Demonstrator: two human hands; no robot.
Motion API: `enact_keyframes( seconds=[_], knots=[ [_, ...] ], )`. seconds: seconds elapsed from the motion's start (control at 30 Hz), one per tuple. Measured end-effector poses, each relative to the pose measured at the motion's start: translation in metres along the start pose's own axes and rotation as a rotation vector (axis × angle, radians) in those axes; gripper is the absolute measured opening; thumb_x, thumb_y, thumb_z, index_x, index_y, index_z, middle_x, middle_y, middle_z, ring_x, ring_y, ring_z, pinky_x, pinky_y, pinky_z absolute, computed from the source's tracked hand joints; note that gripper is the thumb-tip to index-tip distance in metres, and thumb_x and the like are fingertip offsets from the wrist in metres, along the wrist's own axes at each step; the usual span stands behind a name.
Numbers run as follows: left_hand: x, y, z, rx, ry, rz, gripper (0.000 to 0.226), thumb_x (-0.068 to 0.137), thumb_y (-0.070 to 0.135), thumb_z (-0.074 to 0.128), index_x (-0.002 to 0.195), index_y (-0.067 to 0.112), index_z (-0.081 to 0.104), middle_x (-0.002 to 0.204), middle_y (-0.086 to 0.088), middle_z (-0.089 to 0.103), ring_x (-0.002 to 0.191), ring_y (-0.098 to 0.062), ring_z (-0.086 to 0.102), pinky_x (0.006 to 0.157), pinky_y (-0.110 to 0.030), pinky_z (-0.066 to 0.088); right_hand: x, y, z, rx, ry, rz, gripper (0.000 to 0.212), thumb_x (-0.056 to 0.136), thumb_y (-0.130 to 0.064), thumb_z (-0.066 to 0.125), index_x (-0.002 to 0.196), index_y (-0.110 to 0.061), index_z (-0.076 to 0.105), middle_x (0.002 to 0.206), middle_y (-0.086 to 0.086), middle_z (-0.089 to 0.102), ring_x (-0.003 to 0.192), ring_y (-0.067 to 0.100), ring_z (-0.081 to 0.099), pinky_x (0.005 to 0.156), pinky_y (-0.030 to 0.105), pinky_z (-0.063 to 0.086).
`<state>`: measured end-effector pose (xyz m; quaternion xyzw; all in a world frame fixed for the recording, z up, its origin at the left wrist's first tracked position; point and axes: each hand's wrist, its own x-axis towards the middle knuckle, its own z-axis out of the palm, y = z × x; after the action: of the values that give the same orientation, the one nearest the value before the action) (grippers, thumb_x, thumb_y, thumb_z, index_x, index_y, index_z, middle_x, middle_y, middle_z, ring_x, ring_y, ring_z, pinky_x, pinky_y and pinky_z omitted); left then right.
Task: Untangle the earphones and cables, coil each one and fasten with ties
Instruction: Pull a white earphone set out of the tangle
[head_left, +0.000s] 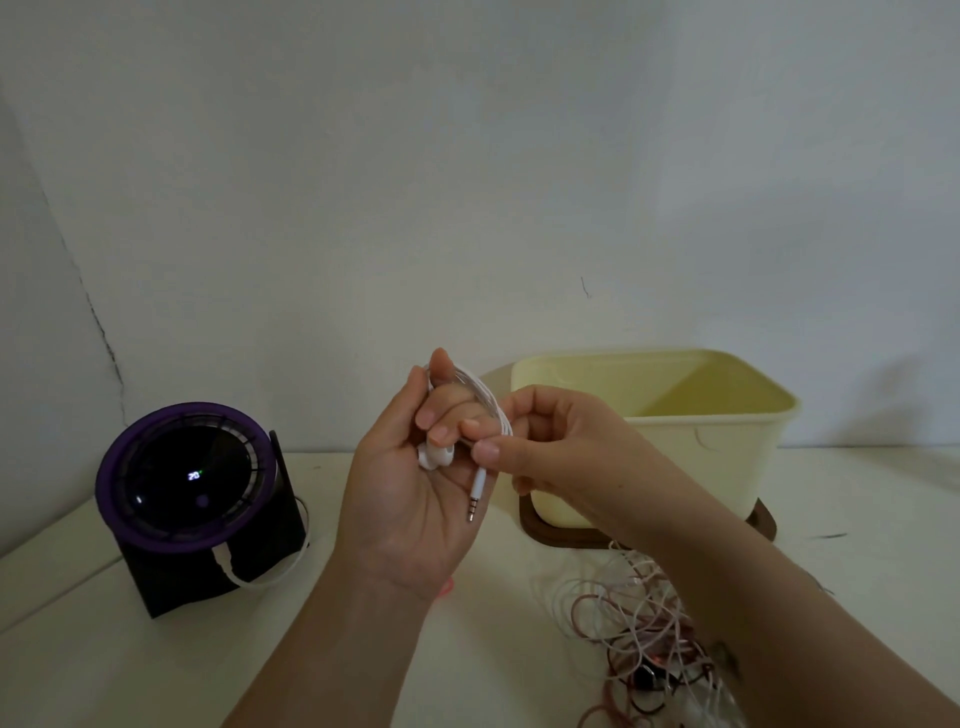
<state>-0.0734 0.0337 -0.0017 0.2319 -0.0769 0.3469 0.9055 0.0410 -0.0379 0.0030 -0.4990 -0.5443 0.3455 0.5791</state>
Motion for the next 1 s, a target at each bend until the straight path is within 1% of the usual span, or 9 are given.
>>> enact_keyframes(
  seconds=[0.1, 0.17, 0.27, 0.37, 0.5, 0.67, 0.83, 0.9, 1.0],
  knots=[
    [-0.001, -0.002, 0.001, -0.049, -0.029, -0.024, 0.021, 0.085, 0.023, 0.051, 0.081, 0.008, 0.066, 0.053, 0.007, 0.042, 0.044, -0.006, 0.046, 0.051, -0.021, 0.050, 0.002, 0.001, 0.001, 0.160, -0.057, 0.049, 0.015, 0.061, -0.016, 0.079, 0.072, -0.020, 0.069, 0.071, 0.002, 0.063, 0.062, 0.008, 0.053, 0.057, 0.018, 0.042],
    [-0.001, -0.001, 0.002, -0.043, -0.047, -0.018, 0.023, 0.086, 0.023, 0.049, 0.079, 0.008, 0.065, 0.053, 0.006, 0.043, 0.044, -0.007, 0.046, 0.052, -0.021, 0.050, 0.002, 0.001, 0.003, 0.225, -0.053, 0.046, 0.019, 0.059, -0.011, 0.084, 0.066, -0.020, 0.069, 0.069, 0.002, 0.063, 0.060, 0.008, 0.052, 0.055, 0.017, 0.042],
    [-0.001, 0.000, 0.003, -0.014, -0.031, 0.013, 0.023, 0.085, 0.025, 0.050, 0.075, 0.009, 0.063, 0.051, 0.007, 0.041, 0.042, -0.005, 0.045, 0.051, -0.020, 0.050, 0.001, 0.001, 0.006, 0.300, -0.050, 0.078, 0.014, 0.054, -0.014, 0.078, 0.064, -0.019, 0.069, 0.068, 0.002, 0.063, 0.060, 0.009, 0.052, 0.055, 0.017, 0.041],
    [0.001, 0.000, 0.001, 0.060, -0.018, 0.043, 0.024, 0.084, 0.028, 0.050, 0.073, 0.011, 0.062, 0.049, 0.007, 0.040, 0.039, -0.004, 0.044, 0.048, -0.020, 0.049, 0.002, 0.002, 0.004, 0.269, -0.046, 0.100, 0.018, 0.052, -0.016, 0.078, 0.066, -0.018, 0.066, 0.070, 0.003, 0.061, 0.060, 0.010, 0.050, 0.055, 0.018, 0.041],
    [0.002, 0.000, 0.003, 0.244, 0.006, 0.096, 0.033, 0.092, 0.033, 0.046, 0.069, 0.013, 0.060, 0.046, 0.008, 0.037, 0.038, -0.003, 0.040, 0.044, -0.018, 0.047, 0.002, 0.002, 0.002, 0.233, -0.050, 0.076, 0.020, 0.053, -0.012, 0.078, 0.063, -0.018, 0.061, 0.065, 0.003, 0.054, 0.055, 0.009, 0.047, 0.054, 0.018, 0.040],
    [0.000, 0.007, 0.011, 0.500, -0.005, 0.143, 0.031, 0.083, 0.031, 0.043, 0.064, 0.013, 0.058, 0.044, 0.006, 0.034, 0.036, -0.006, 0.039, 0.041, -0.022, 0.048, 0.002, 0.003, -0.001, 0.200, -0.068, 0.054, 0.019, 0.054, -0.011, 0.079, 0.060, -0.018, 0.062, 0.063, 0.005, 0.053, 0.055, 0.010, 0.046, 0.054, 0.019, 0.040],
    [-0.003, 0.014, 0.012, 0.680, 0.005, 0.141, 0.033, 0.081, 0.030, 0.044, 0.058, 0.014, 0.063, 0.046, 0.005, 0.034, 0.040, -0.007, 0.042, 0.050, -0.023, 0.052, 0.001, 0.003, -0.001, 0.145, -0.067, 0.033, 0.015, 0.055, -0.016, 0.078, 0.055, -0.021, 0.063, 0.058, -0.001, 0.059, 0.054, 0.007, 0.051, 0.055, 0.019, 0.040],
    [-0.003, 0.018, 0.011, 0.749, -0.007, 0.136, 0.036, 0.082, 0.030, 0.044, 0.056, 0.016, 0.064, 0.046, 0.005, 0.036, 0.043, -0.008, 0.045, 0.054, -0.022, 0.052, 0.002, 0.005, 0.000, 0.120, -0.058, 0.037, 0.020, 0.056, -0.016, 0.082, 0.055, -0.022, 0.063, 0.062, 0.003, 0.057, 0.056, 0.008, 0.049, 0.056, 0.020, 0.041],
    [-0.003, 0.022, 0.007, 0.894, -0.059, 0.138, 0.040, 0.092, 0.037, 0.047, 0.059, 0.022, 0.066, 0.048, 0.007, 0.041, 0.049, -0.008, 0.051, 0.062, -0.027, 0.043, 0.003, 0.006, -0.001, 0.100, -0.049, 0.047, 0.024, 0.057, -0.015, 0.086, 0.053, -0.023, 0.064, 0.062, 0.003, 0.055, 0.055, 0.008, 0.049, 0.057, 0.021, 0.041]
  ],
)
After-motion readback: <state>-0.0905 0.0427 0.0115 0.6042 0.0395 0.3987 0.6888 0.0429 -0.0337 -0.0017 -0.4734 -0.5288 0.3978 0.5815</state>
